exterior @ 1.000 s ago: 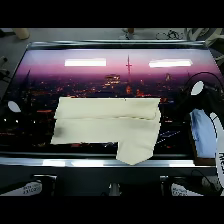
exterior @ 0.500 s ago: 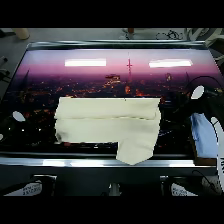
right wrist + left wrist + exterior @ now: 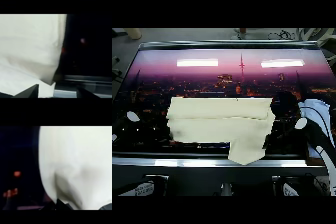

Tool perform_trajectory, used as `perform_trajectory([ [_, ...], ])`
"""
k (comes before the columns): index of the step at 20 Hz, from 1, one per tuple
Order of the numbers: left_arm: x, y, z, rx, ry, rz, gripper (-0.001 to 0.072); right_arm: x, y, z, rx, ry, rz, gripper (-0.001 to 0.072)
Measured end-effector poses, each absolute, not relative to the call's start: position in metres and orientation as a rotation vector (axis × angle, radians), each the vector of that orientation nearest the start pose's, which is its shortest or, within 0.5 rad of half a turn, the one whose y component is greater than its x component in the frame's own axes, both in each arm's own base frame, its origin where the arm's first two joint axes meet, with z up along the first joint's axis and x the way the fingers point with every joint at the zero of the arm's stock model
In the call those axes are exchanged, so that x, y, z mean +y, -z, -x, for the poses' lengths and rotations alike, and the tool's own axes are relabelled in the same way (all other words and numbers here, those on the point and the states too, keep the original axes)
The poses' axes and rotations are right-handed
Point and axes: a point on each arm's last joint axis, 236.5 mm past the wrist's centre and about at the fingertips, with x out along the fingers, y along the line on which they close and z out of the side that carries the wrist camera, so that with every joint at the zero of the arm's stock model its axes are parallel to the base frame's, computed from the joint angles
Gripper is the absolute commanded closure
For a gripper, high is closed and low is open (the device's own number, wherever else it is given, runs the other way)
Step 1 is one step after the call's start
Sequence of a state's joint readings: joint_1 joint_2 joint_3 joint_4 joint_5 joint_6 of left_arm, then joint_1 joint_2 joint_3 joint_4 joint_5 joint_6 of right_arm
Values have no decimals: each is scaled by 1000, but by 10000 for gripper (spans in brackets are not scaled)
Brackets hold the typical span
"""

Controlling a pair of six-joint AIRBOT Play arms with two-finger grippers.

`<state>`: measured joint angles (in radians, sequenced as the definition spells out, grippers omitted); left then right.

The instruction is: Fold the shirts.

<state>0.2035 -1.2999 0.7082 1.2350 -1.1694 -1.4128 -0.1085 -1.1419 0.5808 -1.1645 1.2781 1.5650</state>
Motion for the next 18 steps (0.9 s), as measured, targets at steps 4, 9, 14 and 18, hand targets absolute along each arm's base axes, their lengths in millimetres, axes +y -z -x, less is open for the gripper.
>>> perform_trajectory([
  [4,-20,113,-251,1642,87,414,684,86,107,-191,1744,-101,-644,450],
  [9,-16,109,-255,1621,87,387,687,91,111,-207,1676,-126,-664,691],
  [14,-9,46,-306,1416,111,334,689,85,39,-287,1413,-212,-586,691],
  [18,-5,10,-363,1296,110,339,689,70,3,-367,1238,-187,-564,691],
])
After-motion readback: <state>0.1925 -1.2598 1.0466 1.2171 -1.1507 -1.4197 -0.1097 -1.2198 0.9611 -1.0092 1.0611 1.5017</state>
